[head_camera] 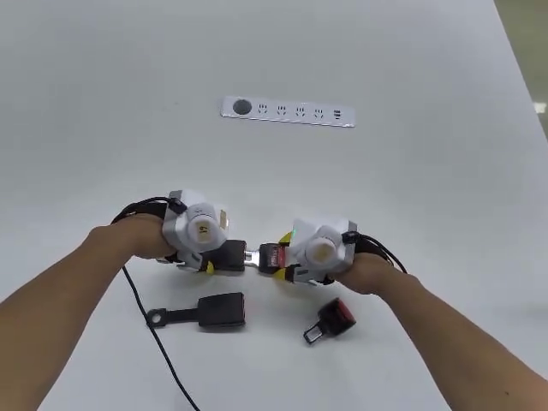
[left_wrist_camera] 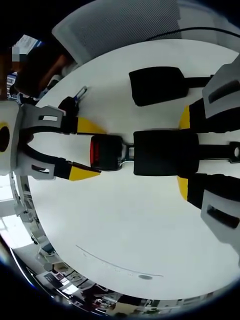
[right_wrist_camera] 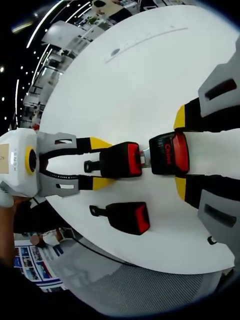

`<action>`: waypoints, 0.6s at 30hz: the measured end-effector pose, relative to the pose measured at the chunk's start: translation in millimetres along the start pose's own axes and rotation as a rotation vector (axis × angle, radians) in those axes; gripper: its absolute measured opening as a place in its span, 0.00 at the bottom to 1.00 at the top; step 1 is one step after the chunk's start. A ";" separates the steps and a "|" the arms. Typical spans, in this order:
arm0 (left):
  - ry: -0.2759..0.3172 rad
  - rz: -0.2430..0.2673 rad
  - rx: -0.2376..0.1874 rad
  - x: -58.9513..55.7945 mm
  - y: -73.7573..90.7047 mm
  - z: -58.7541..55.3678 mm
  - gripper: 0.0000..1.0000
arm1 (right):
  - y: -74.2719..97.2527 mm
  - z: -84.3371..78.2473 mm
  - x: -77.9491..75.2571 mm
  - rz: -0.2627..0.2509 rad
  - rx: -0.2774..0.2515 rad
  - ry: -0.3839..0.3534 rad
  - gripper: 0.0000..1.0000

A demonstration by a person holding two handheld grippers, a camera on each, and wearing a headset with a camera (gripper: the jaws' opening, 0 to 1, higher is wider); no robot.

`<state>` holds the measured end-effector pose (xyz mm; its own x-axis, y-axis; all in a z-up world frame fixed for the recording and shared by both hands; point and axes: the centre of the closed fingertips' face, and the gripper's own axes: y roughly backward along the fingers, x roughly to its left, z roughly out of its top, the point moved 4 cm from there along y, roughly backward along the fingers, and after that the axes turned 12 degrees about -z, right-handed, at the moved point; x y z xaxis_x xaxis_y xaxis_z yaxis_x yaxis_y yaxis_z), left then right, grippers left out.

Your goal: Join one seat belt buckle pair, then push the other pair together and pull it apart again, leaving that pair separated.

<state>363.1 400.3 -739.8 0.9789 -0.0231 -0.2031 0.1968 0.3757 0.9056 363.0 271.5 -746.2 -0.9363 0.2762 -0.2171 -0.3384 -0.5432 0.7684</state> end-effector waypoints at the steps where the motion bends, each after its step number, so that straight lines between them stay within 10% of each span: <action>1: 0.000 0.000 -0.002 0.2 -0.1 -0.5 0.31 | 0.2 0.1 0.4 0.000 0.000 -0.002 0.27; 18: -0.001 0.000 0.002 4.7 -3.2 -5.7 0.30 | -5.7 9.4 4.5 0.011 -0.004 -0.037 0.26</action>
<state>366.7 404.3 -745.7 0.9789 -0.0239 -0.2031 0.1972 0.3734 0.9064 361.5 283.3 -745.9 -0.9359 0.2990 -0.1860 -0.3283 -0.5496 0.7682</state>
